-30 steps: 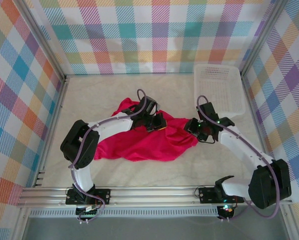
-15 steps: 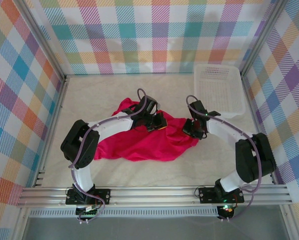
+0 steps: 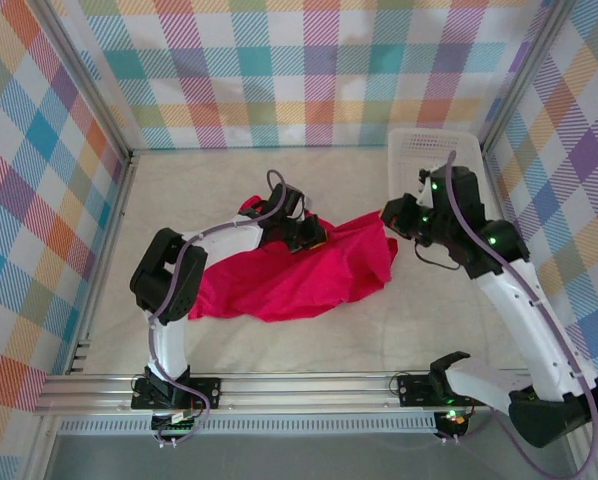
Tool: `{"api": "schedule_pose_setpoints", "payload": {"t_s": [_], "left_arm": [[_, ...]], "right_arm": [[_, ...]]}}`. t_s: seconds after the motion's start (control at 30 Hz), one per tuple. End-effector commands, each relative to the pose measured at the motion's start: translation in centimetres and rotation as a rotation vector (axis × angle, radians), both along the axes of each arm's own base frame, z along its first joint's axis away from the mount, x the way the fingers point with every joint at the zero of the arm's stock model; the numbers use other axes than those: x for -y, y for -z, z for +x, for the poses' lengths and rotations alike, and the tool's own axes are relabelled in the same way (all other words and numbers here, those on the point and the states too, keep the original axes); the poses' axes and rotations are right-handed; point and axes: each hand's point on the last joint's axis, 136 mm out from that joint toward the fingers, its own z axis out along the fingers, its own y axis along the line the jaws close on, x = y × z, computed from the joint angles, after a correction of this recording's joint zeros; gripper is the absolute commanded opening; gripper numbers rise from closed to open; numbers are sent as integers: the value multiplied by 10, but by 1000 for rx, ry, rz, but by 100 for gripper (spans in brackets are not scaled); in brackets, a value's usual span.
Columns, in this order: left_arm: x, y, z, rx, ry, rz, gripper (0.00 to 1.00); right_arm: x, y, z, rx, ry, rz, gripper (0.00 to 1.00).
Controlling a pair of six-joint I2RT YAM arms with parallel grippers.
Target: Fold the inside-out t-shirt
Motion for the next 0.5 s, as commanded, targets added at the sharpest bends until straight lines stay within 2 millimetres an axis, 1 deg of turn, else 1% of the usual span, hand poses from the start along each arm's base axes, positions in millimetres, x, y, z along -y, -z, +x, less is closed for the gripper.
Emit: {"api": "schedule_pose_setpoints", "payload": {"t_s": [0.0, 0.07, 0.1, 0.13, 0.2, 0.23, 0.27, 0.3, 0.37, 0.47], "left_arm": [[-28, 25, -3, -50, -61, 102, 0], [-32, 13, -4, -27, -60, 111, 0], [-33, 7, -5, -16, -57, 114, 0], [-38, 1, -7, -10, -55, 130, 8], [-55, -9, -12, -2, -62, 202, 34], [-71, -15, -13, 12, -84, 264, 46], [-90, -20, -17, 20, -105, 333, 53], [-109, -23, -19, 34, -132, 405, 57], [-155, -27, -33, 30, -184, 559, 60], [-215, -15, -61, -36, -262, 692, 59]], "right_arm": [[10, 18, 5, -20, 38, -21, 0], [6, 43, 10, -68, 33, -18, 0], [5, 52, 12, -85, 35, -23, 0], [5, 63, 16, -102, 40, -37, 0], [9, 80, 22, -127, 59, -83, 0], [13, 88, 25, -142, 69, -112, 0], [16, 92, 26, -151, 79, -138, 0], [21, 95, 27, -156, 93, -165, 0], [31, 95, 27, -149, 120, -210, 0], [38, 90, 29, -127, 141, -216, 0]]}}
